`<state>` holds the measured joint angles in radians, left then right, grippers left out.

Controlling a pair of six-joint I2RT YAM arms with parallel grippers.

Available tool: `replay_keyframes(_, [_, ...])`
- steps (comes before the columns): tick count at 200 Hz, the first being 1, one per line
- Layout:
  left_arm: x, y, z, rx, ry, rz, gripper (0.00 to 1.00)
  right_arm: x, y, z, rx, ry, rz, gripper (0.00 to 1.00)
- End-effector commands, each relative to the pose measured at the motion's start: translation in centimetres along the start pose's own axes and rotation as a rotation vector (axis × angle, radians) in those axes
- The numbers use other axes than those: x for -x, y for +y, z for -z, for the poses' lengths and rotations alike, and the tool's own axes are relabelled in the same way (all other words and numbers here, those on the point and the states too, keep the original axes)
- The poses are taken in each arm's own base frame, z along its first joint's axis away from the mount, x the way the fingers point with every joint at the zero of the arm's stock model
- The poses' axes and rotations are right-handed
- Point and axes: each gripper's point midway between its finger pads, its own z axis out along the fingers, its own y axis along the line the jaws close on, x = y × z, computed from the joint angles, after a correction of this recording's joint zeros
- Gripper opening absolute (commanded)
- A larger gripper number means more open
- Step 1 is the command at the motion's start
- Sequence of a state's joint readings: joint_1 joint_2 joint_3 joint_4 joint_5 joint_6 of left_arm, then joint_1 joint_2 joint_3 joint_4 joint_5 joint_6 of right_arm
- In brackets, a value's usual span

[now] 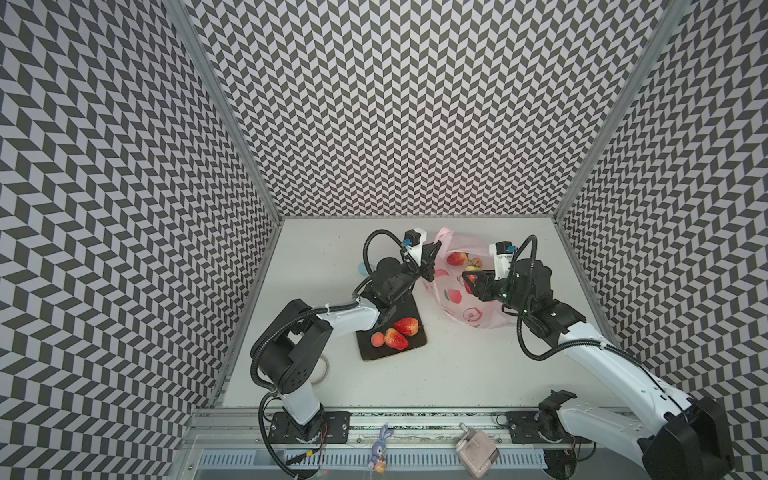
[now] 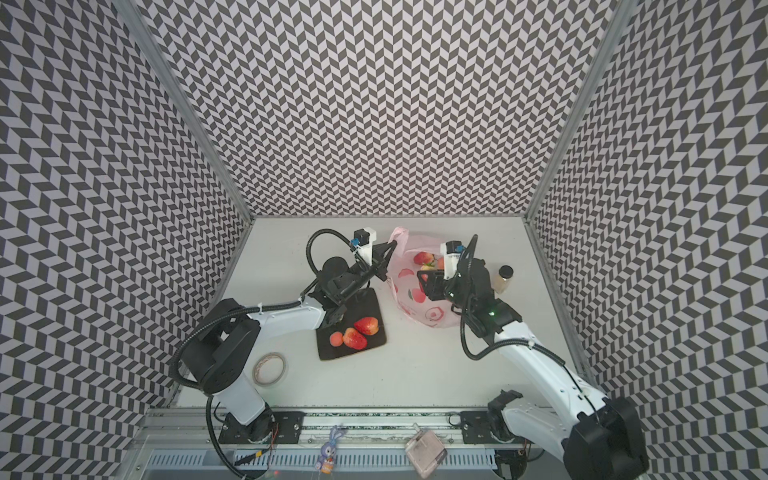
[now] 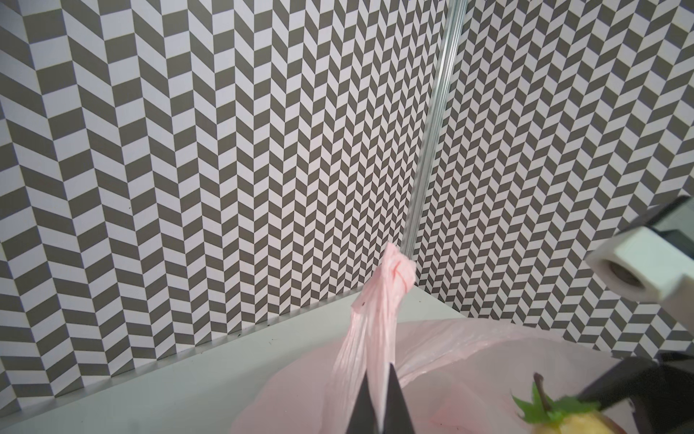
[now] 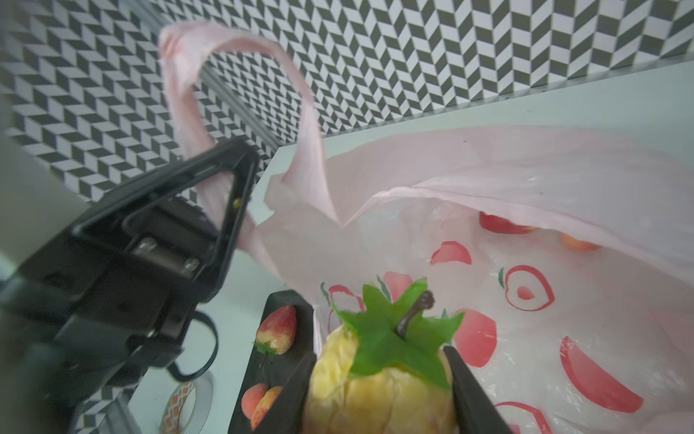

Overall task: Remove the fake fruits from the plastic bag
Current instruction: 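Grasp the yellow-red strawberry in the bag with the right gripper and lift it out, then lower the strawberry onto the black mat and open the right gripper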

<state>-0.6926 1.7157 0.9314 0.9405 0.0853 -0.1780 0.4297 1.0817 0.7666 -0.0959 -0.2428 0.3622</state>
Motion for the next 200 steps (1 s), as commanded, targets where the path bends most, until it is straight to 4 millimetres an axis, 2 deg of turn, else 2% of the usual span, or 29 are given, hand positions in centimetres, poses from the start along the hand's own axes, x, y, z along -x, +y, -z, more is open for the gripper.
replay_keyframes(1, [1.0,0.1,-0.4,-0.025,-0.016,0.024,0.00,2.0,4.2,0.7,0.182,-0.050,0.120,0.38])
replay_keyframes(22, [0.8,0.6,-0.2,-0.018,0.006,0.028,0.00,2.0,5.8,0.3,0.221,-0.033,0.180,0.38])
replay_keyframes(40, [0.6,1.4,0.0,-0.007,0.030,0.031,0.00,1.0,7.5,-0.2,0.265,-0.001,0.234,0.38])
replay_keyframes(53, [0.2,2.1,0.1,-0.007,0.054,0.036,0.00,-0.3,9.1,-0.7,0.303,0.029,0.285,0.38])
replay_keyframes(80, [-0.7,2.2,-0.9,-0.077,0.151,0.014,0.00,-3.1,12.6,-2.2,0.361,0.072,0.405,0.38])
replay_keyframes(112, [-0.5,2.8,-1.5,-0.107,0.181,-0.011,0.00,-6.6,15.0,-5.4,0.362,0.118,0.497,0.38])
replay_keyframes(126, [-0.5,3.5,-1.7,-0.114,0.194,-0.008,0.00,-7.4,15.0,-7.3,0.326,0.111,0.495,0.38])
replay_keyframes(135, [-0.5,4.0,-1.8,-0.114,0.199,-0.006,0.00,-7.3,14.8,-8.5,0.290,0.098,0.466,0.38])
replay_keyframes(158, [-0.3,5.6,-2.2,-0.095,0.208,-0.005,0.00,-7.9,13.6,-11.8,0.190,0.138,0.361,0.38])
replay_keyframes(178, [-0.1,6.5,-2.5,-0.083,0.206,-0.006,0.00,-8.6,12.8,-13.4,0.156,0.136,0.278,0.38])
replay_keyframes(200, [-0.4,7.3,-2.7,-0.072,0.209,0.000,0.00,-10.4,11.2,-15.5,0.095,0.175,0.241,0.38])
